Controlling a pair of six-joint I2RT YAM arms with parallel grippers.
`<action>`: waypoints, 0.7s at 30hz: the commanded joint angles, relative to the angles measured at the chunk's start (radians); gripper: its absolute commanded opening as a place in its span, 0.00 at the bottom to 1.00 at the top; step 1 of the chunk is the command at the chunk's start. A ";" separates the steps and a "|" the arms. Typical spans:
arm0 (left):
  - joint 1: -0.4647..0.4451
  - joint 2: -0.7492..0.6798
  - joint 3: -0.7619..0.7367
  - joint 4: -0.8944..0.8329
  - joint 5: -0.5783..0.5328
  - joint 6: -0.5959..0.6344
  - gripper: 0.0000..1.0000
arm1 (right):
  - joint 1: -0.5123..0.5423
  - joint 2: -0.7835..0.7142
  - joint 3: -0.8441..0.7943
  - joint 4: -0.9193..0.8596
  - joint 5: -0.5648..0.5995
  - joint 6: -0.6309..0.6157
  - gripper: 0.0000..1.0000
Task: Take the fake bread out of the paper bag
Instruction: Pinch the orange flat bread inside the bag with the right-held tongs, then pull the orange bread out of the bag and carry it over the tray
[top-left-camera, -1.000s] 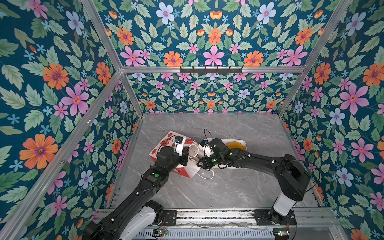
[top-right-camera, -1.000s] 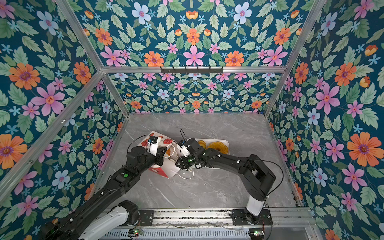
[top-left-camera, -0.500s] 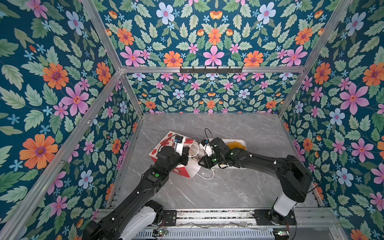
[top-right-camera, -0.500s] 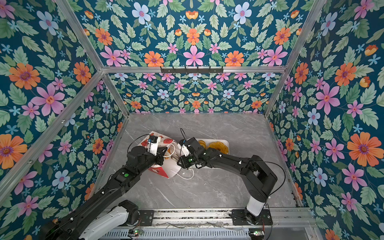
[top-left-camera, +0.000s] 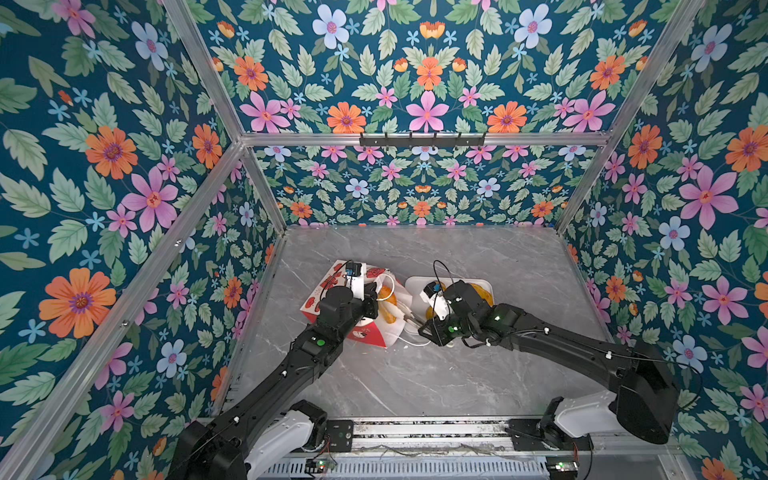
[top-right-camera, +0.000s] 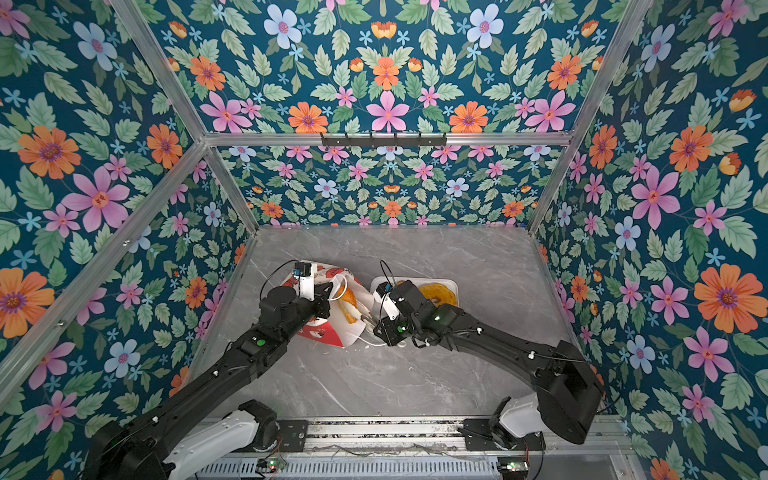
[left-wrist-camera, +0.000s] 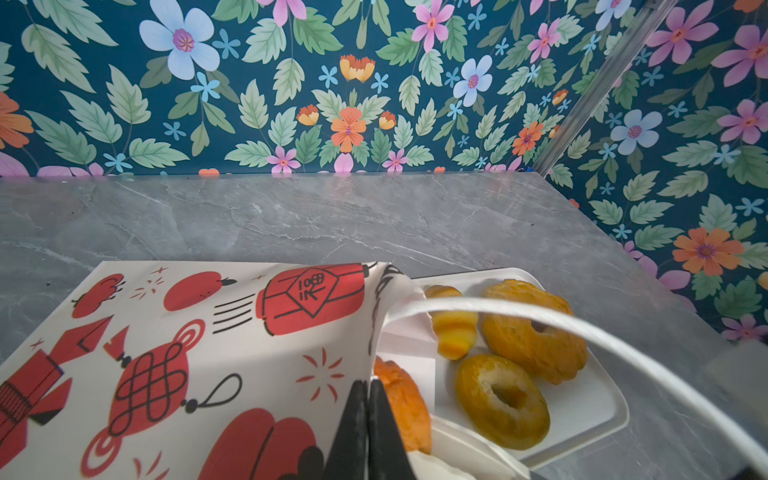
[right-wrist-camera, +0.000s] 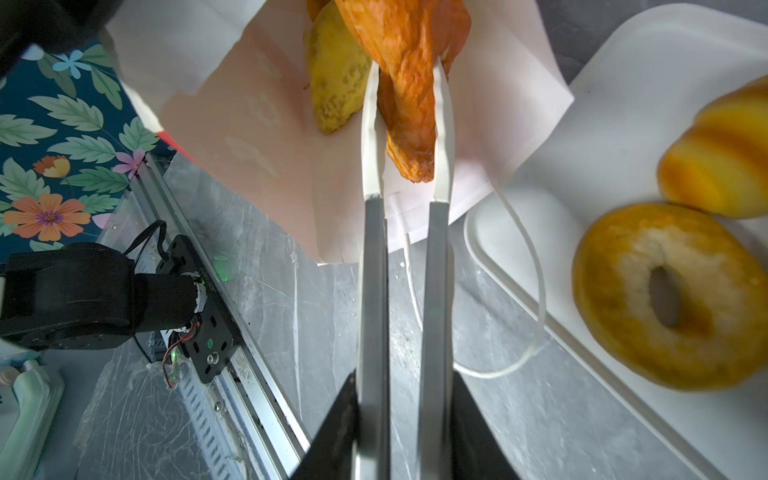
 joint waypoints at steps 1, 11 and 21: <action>0.001 0.006 -0.003 0.048 -0.077 -0.021 0.06 | 0.000 -0.048 -0.012 0.001 0.021 -0.024 0.27; 0.008 0.014 0.005 0.065 -0.178 -0.055 0.07 | -0.001 -0.193 -0.038 -0.105 0.054 -0.083 0.26; 0.028 -0.007 -0.021 0.056 -0.226 -0.069 0.07 | -0.050 -0.292 -0.002 -0.264 0.219 -0.151 0.25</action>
